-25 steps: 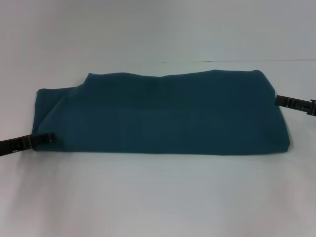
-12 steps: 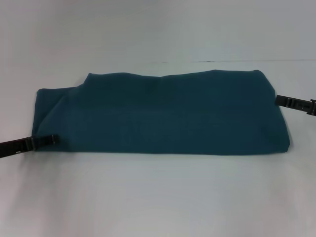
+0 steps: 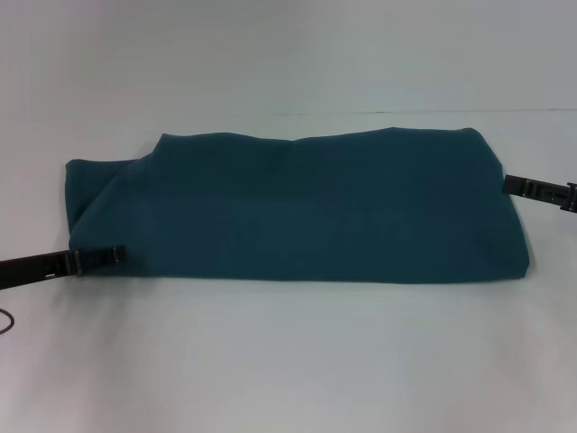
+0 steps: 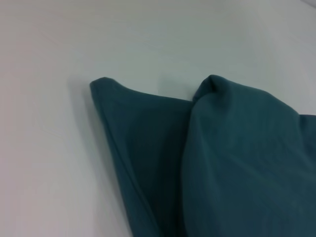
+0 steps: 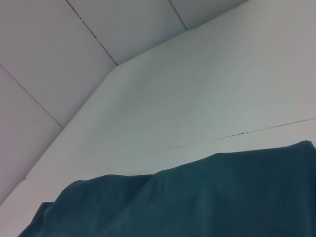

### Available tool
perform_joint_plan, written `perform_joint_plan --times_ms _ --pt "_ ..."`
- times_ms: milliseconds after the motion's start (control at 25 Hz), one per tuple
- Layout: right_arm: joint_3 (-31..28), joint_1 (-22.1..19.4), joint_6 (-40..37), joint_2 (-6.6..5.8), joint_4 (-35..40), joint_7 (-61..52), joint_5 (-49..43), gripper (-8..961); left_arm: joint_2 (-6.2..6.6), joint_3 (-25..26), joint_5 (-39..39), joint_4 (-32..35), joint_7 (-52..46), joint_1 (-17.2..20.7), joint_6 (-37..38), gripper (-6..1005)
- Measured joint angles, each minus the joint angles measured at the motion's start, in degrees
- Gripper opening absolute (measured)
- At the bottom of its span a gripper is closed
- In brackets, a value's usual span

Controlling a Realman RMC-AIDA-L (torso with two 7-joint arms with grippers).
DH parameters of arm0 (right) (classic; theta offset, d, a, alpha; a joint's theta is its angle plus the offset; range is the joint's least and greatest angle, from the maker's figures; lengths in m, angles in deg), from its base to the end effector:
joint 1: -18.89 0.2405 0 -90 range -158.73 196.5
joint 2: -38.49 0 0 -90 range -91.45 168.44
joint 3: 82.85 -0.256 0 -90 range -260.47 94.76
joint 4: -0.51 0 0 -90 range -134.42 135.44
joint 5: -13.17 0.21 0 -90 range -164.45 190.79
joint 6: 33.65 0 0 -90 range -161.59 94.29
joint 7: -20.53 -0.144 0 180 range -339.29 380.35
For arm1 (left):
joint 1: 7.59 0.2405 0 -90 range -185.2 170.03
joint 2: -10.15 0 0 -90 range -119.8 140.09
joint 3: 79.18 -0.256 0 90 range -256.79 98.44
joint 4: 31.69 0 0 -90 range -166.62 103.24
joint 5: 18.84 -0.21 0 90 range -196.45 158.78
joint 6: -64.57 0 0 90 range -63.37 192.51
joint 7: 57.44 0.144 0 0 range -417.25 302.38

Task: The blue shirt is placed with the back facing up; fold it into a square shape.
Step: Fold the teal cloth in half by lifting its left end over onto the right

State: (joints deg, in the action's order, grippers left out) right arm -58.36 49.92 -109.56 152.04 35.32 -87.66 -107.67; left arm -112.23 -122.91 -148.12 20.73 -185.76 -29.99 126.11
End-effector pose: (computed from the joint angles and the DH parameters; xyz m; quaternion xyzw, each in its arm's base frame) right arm 0.3259 0.3627 0.0636 -0.7846 0.5017 0.2613 0.2540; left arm -0.3379 0.3444 0.0261 -0.7463 -0.5709 -0.1364 0.3138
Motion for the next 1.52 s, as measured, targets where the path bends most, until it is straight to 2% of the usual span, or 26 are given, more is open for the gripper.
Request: perform_joint_plan --times_ms 400,600,920,1080,1520 --pt "0.0 -0.1 0.1 0.00 -0.1 0.0 0.0 834 0.26 0.6 0.0 3.3 -0.3 0.8 1.8 880" --pt "0.0 -0.1 0.2 0.00 -0.1 0.0 0.0 833 0.39 1.5 -3.8 7.0 -4.1 1.7 3.2 876" --pt "-0.1 -0.1 0.1 -0.15 0.0 -0.2 0.0 831 1.09 2.4 -5.7 9.4 -7.6 1.6 10.2 876" --pt "-0.1 -0.1 0.1 -0.53 0.0 -0.4 0.0 831 1.83 3.1 -5.9 8.4 -8.6 0.5 13.3 876" --pt "-0.3 -0.1 -0.1 -0.86 0.0 -0.6 0.0 830 2.81 3.1 -6.8 1.5 -10.3 -2.7 12.6 875"
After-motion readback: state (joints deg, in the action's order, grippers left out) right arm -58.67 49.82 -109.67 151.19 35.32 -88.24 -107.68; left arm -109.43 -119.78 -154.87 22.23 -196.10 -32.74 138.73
